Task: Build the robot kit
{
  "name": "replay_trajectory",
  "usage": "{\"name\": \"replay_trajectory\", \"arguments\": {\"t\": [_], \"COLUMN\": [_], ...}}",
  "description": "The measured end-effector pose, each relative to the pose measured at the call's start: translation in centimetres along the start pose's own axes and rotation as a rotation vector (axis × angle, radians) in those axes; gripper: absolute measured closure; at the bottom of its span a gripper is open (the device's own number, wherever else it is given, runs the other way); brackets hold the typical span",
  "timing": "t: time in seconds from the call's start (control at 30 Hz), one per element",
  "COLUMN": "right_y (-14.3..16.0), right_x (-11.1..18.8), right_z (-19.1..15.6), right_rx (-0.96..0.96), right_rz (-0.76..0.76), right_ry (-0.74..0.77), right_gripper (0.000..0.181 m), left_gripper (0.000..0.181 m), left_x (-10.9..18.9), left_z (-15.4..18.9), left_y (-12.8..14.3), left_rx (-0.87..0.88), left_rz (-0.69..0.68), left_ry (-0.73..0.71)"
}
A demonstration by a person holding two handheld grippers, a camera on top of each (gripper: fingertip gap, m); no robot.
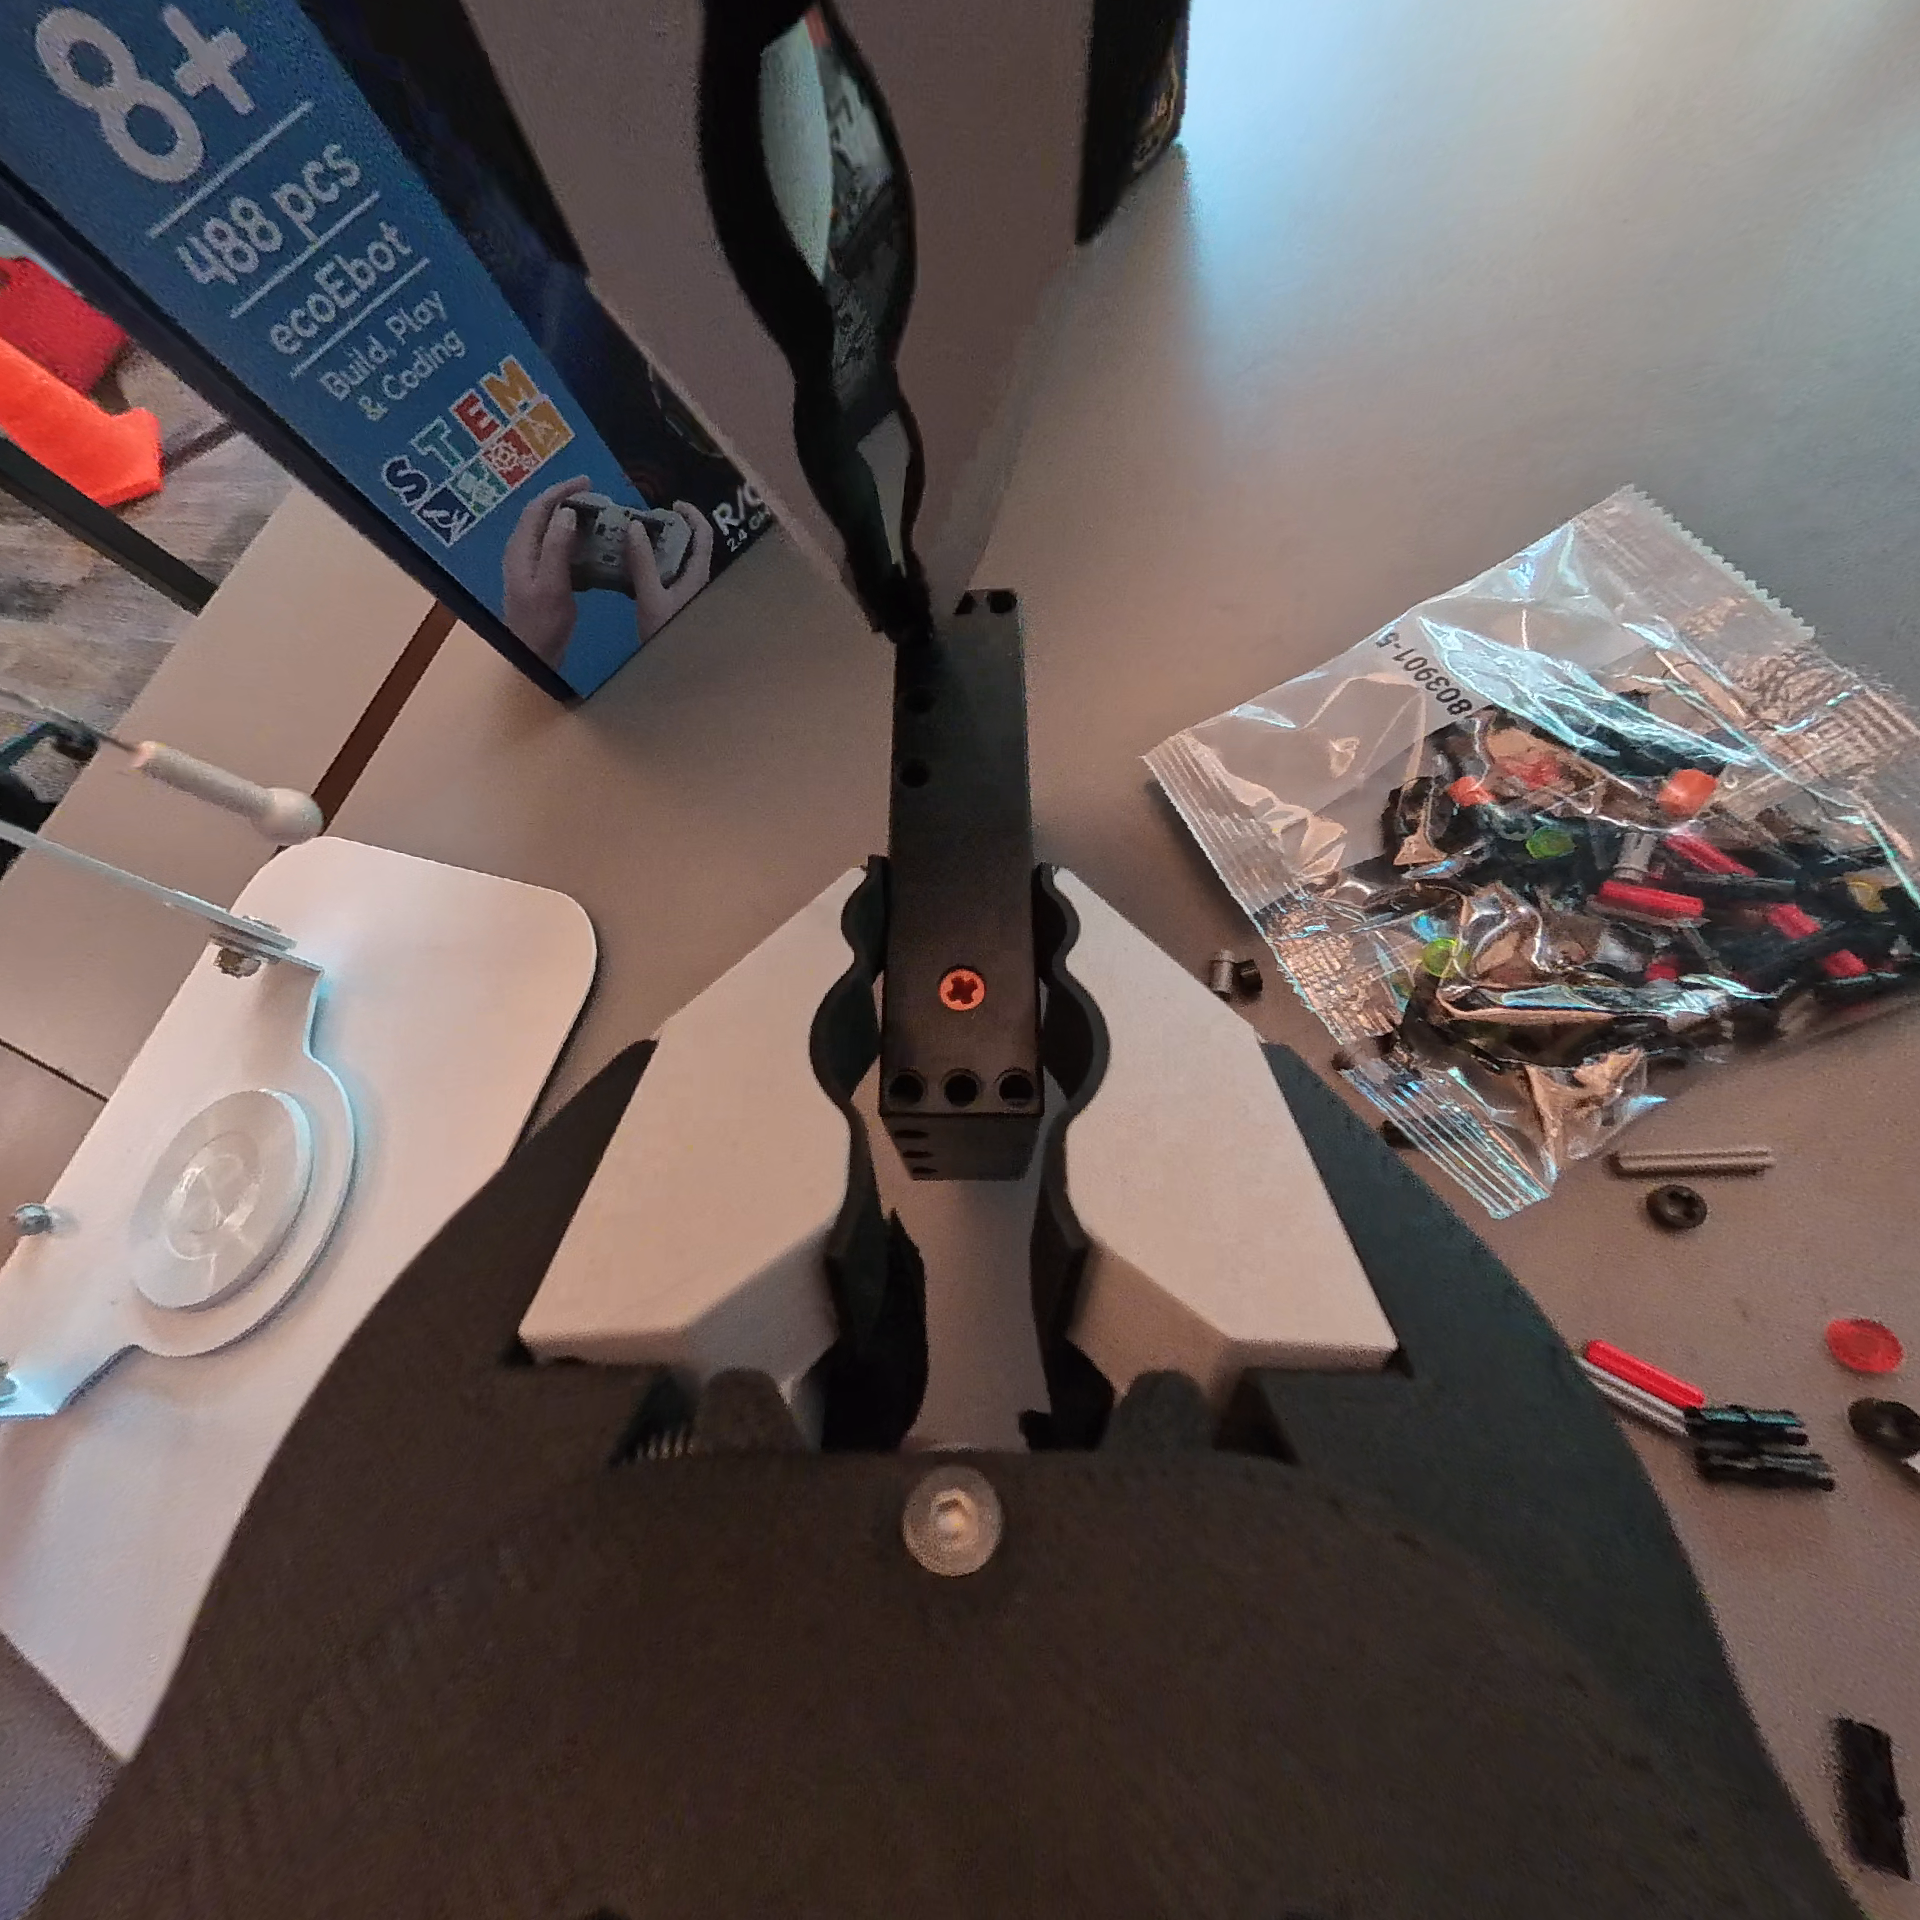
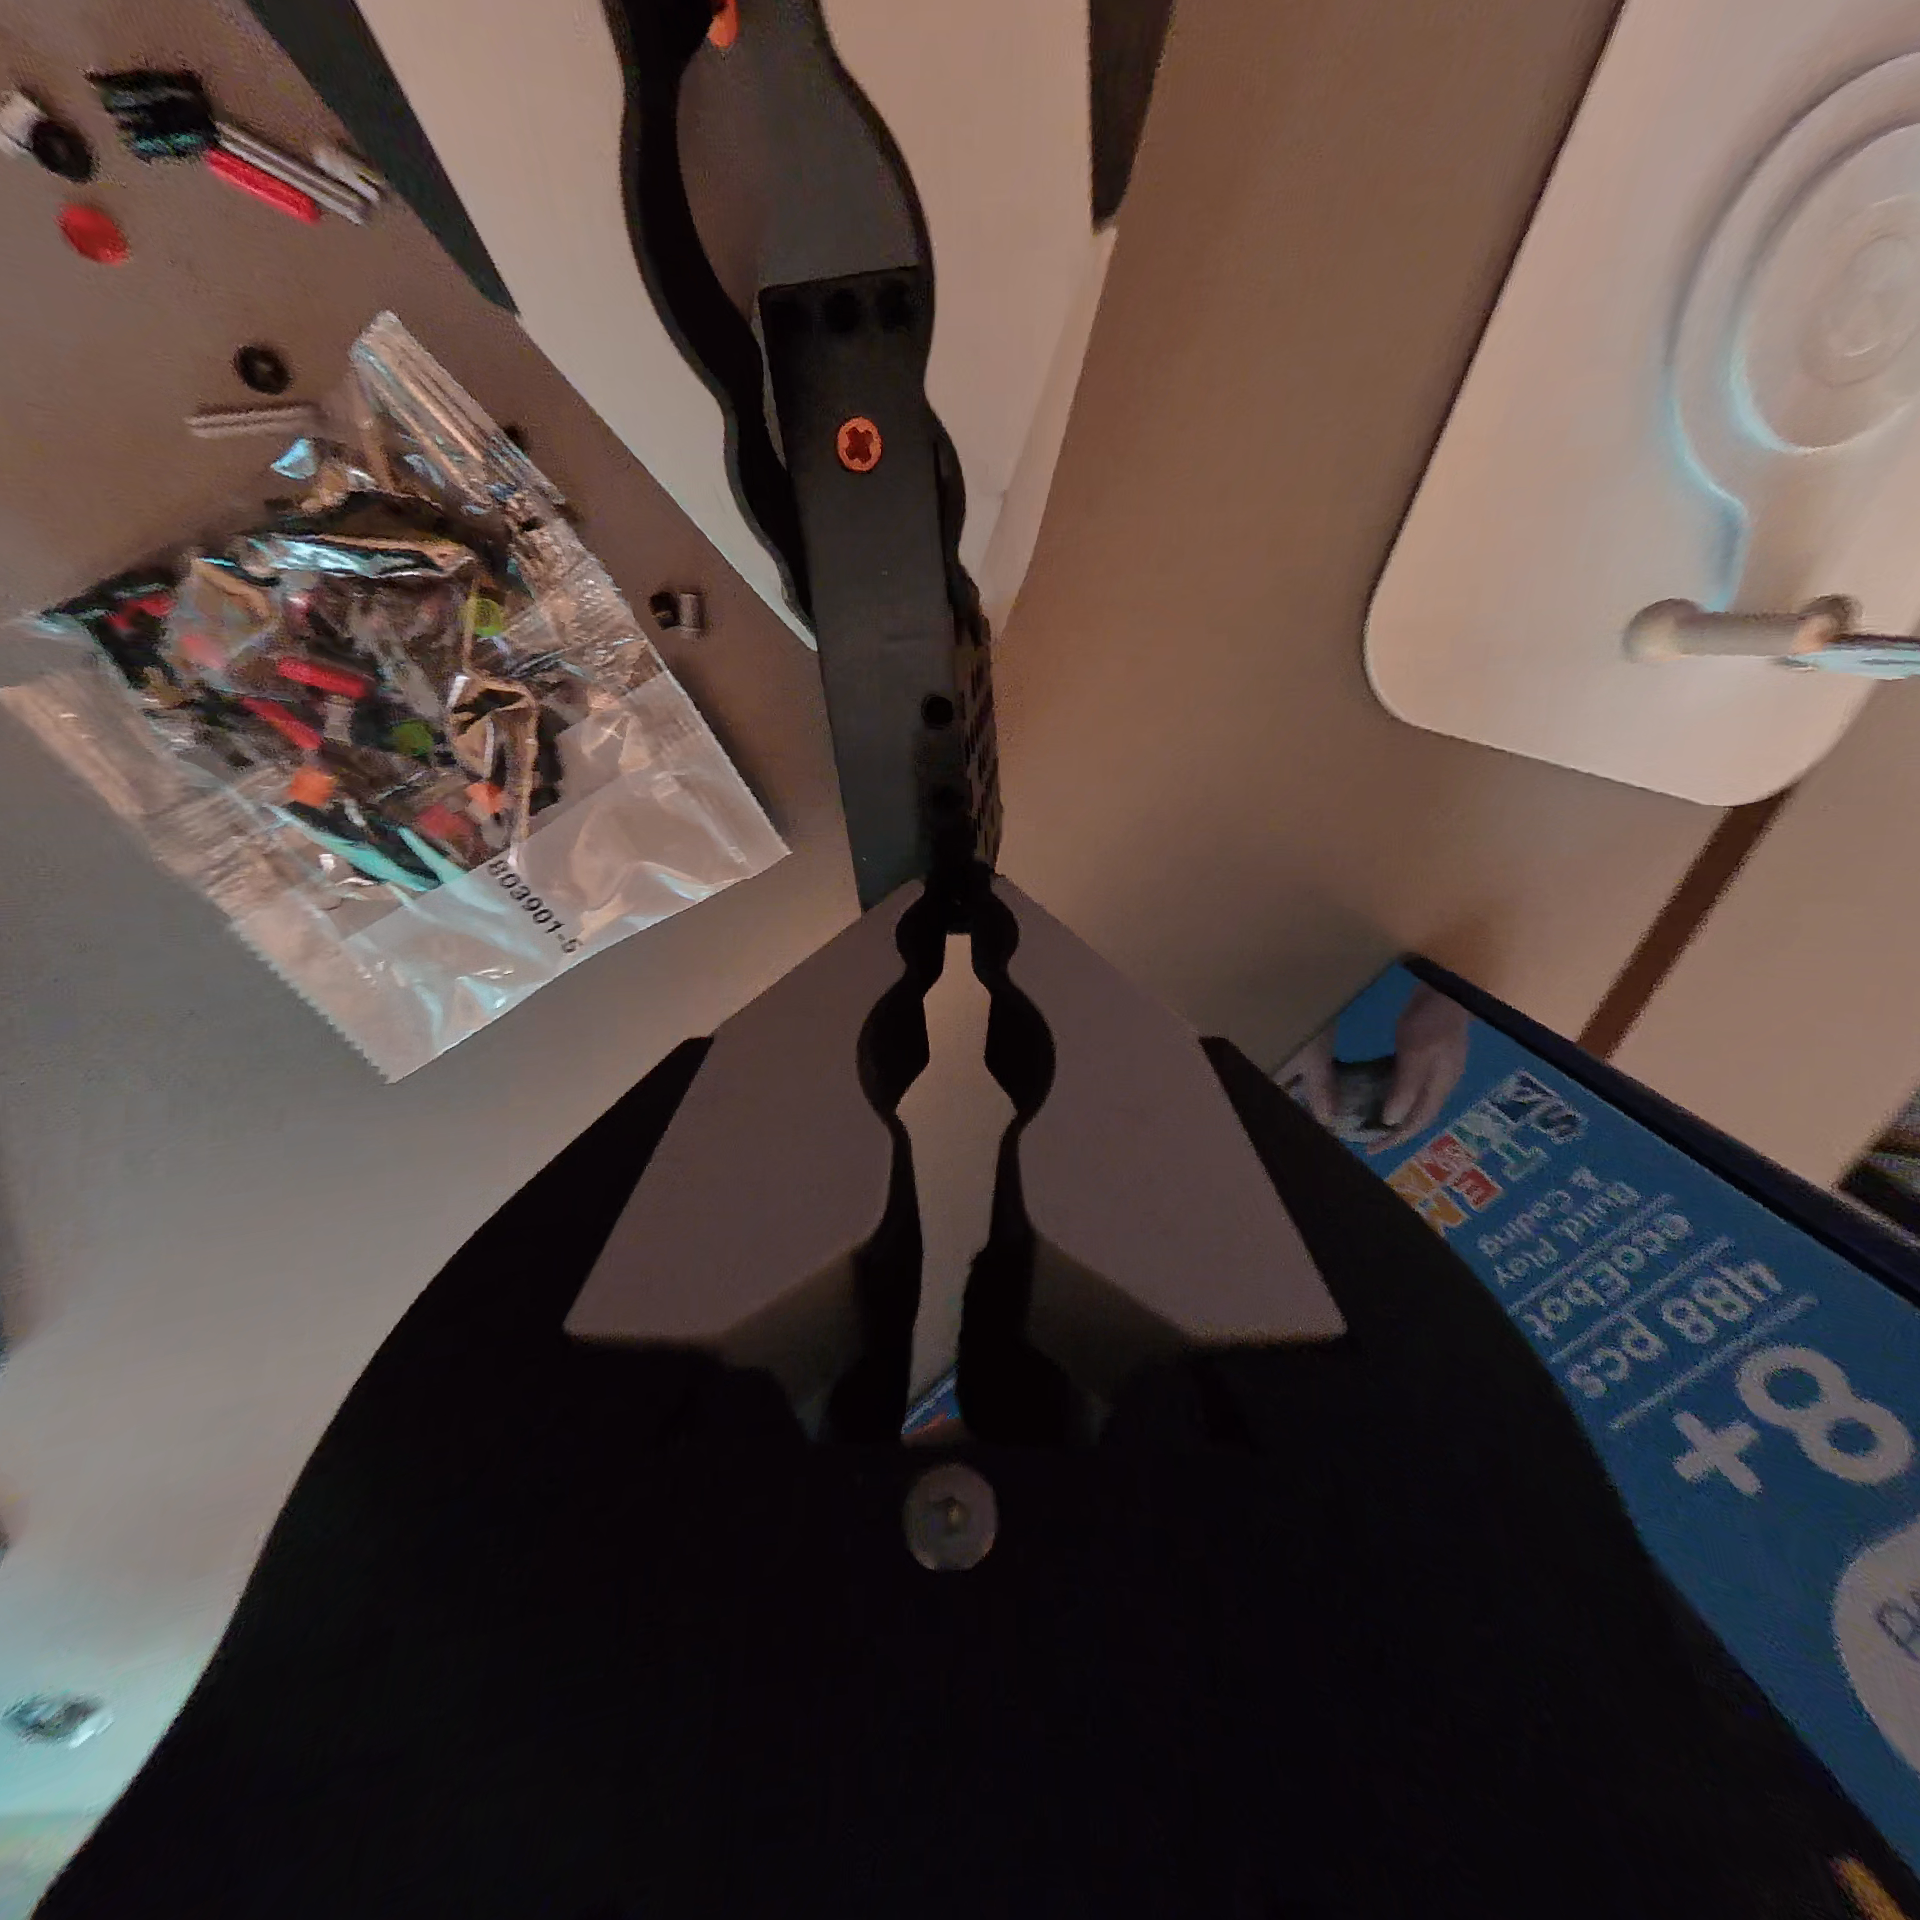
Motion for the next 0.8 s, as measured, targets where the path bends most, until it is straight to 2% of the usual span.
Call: {"name": "replay_trajectory", "arguments": {"t": [0.13, 0.3, 0.53, 0.8], "right_y": [0.1, 0.3, 0.9, 1.1], "right_x": [0.0, 0.0, 0.1, -0.1], "right_z": [-0.3, -0.4, -0.8, -1.2], "right_rx": [-0.004, -0.059, -0.114, -0.084], "right_rz": [0.032, 0.099, 0.176, 0.139], "right_ry": [0.114, 0.185, 0.185, 0.119], "right_gripper": [0.179, 0.179, 0.178, 0.178], "left_gripper": [0.157, 0.156, 0.157, 0.156], "left_x": [0.0, 0.0, 0.0, -0.2], "left_z": [0.0, -0.1, 0.1, 0.5], "left_y": [0.0, -0.1, -0.2, -0.5], "left_rx": [0.000, 0.008, -0.011, -0.029], "left_rz": [0.000, 0.006, 0.005, 0.005], "left_ry": [-0.006, -0.009, -0.017, -0.030]}}
Point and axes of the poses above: each gripper's, where its closed fingertips meet, x back along the fingers, y out of its underside, z = x × y across the jaws, the point moved 4 cm from there along x, back along the fingers, and after that the axes turned 7 degrees about y, right-handed, at the moved point
